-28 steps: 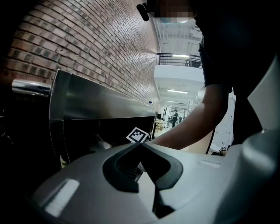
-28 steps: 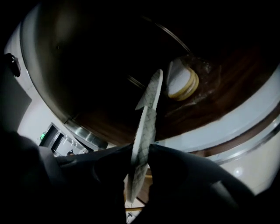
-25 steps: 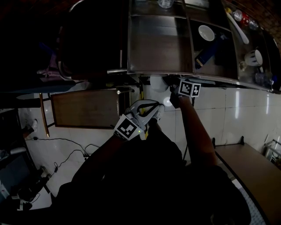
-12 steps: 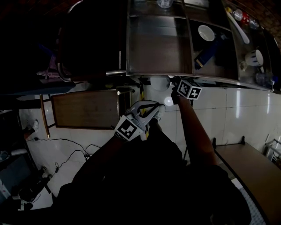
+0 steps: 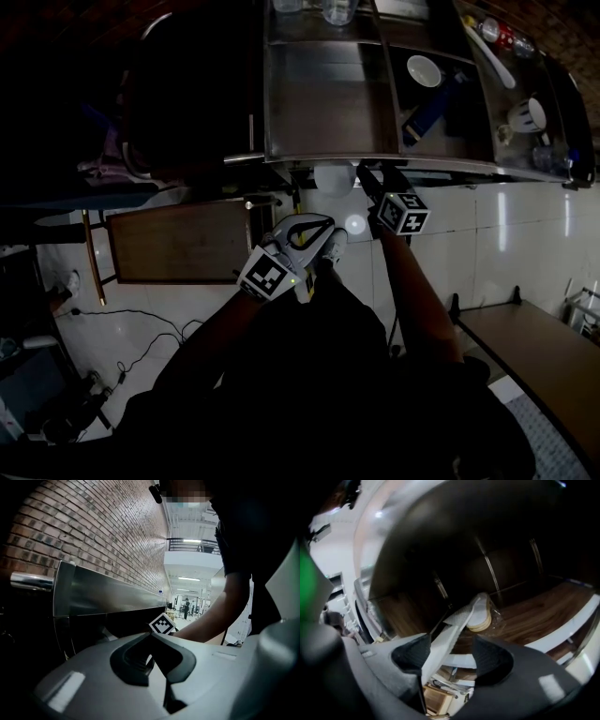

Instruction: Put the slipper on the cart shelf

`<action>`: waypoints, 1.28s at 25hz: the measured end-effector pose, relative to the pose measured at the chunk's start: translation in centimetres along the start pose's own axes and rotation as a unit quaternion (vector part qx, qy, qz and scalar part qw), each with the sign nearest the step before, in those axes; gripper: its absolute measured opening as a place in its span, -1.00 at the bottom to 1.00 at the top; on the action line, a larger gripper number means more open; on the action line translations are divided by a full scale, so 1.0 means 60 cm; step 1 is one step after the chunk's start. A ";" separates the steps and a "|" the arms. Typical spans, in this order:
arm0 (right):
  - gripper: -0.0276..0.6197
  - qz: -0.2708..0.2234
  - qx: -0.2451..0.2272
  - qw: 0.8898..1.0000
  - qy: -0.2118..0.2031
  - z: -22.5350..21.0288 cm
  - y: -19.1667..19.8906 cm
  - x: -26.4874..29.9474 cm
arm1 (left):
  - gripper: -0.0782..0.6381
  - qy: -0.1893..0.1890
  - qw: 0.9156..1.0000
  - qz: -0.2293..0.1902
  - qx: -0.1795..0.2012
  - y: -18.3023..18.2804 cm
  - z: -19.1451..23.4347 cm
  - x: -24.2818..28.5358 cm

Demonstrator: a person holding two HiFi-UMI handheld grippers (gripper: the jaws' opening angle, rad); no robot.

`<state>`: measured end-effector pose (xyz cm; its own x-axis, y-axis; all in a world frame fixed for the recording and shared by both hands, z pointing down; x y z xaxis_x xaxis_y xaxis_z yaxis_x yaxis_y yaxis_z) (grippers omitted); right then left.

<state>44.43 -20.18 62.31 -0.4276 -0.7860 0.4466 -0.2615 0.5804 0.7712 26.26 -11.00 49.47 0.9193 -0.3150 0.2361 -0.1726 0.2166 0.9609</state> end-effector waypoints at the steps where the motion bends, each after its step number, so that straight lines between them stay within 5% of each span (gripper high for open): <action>1: -0.09 -0.004 -0.014 1.000 0.002 0.009 0.001 -0.011 | -0.78 0.002 1.000 -0.001 0.002 -0.002 -0.001 -0.004; 11: -0.22 -0.058 -0.111 0.991 -0.052 0.193 -0.016 -0.139 | -0.78 0.012 0.999 -0.036 0.036 -0.036 -0.017 -0.095; 23: -0.91 -0.124 -0.250 0.948 -0.152 0.508 -0.075 -0.225 | -0.78 -0.024 0.994 -0.096 0.043 -0.128 -0.020 -0.277; 32: -0.91 -0.100 -0.287 0.926 -0.222 0.615 -0.044 -0.241 | -0.78 -0.074 0.990 -0.112 0.043 -0.128 -0.050 -0.353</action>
<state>19.38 -2.50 37.08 -0.7672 -0.6269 0.1356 0.0747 0.1225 0.9896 9.18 -3.23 36.67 0.8775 -0.4787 0.0286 -0.0057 0.0493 0.9988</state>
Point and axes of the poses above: the fingertips, and each gripper's own axes: x forward along the fingers, z to its left, y out of its underside, the point moved 5 cm from there along -x, backward along the fingers, and after that the axes turned 1 degree about z, right-handed, at the moved point
